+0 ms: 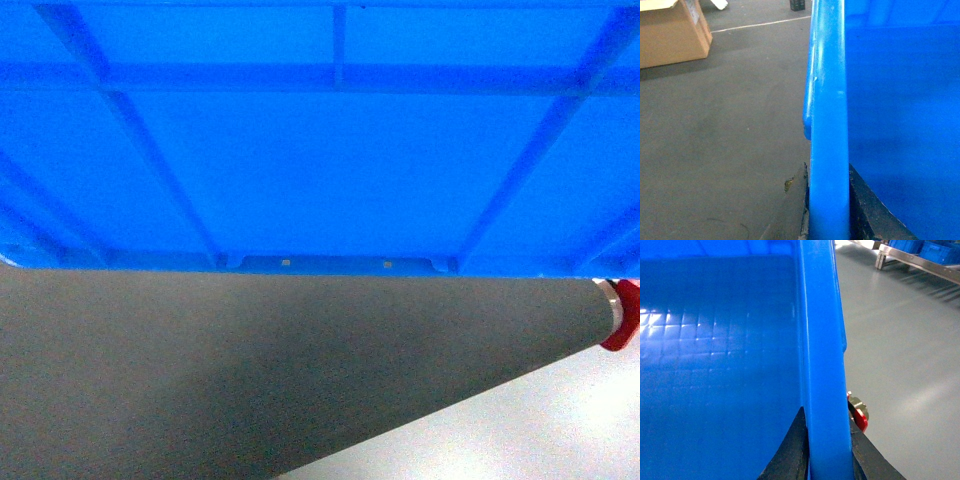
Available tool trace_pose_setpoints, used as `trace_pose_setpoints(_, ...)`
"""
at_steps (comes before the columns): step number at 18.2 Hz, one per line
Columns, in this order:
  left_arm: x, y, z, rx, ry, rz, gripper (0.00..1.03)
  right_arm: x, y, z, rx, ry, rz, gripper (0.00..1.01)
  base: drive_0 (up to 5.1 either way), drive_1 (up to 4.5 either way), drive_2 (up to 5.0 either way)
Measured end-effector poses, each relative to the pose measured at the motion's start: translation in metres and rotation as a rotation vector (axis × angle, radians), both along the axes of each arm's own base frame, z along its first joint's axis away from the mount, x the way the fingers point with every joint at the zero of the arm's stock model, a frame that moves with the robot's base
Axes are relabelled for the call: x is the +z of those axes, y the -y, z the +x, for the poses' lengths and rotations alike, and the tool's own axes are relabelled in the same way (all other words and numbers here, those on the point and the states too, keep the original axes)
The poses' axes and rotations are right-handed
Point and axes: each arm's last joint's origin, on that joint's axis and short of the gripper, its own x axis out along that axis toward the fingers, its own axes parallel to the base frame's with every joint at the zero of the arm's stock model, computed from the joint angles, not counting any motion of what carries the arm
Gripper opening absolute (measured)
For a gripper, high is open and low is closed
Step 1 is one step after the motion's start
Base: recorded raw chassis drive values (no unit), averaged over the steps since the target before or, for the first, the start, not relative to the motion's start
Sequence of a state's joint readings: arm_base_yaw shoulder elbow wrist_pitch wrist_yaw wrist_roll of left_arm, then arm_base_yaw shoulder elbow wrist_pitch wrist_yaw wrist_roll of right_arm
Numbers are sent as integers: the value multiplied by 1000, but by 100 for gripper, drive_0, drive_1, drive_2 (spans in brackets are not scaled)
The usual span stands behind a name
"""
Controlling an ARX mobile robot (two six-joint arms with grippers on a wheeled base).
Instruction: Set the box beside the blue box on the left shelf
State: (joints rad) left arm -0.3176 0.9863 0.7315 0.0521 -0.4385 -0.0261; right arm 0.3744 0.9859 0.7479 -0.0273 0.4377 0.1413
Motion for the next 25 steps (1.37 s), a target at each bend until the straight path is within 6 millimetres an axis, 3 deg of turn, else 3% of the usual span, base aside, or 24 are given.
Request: trace_pose_setpoints(25,0,0,0,1,0,0,12,0,0,0,0,1,0,10,-162,-162,-162)
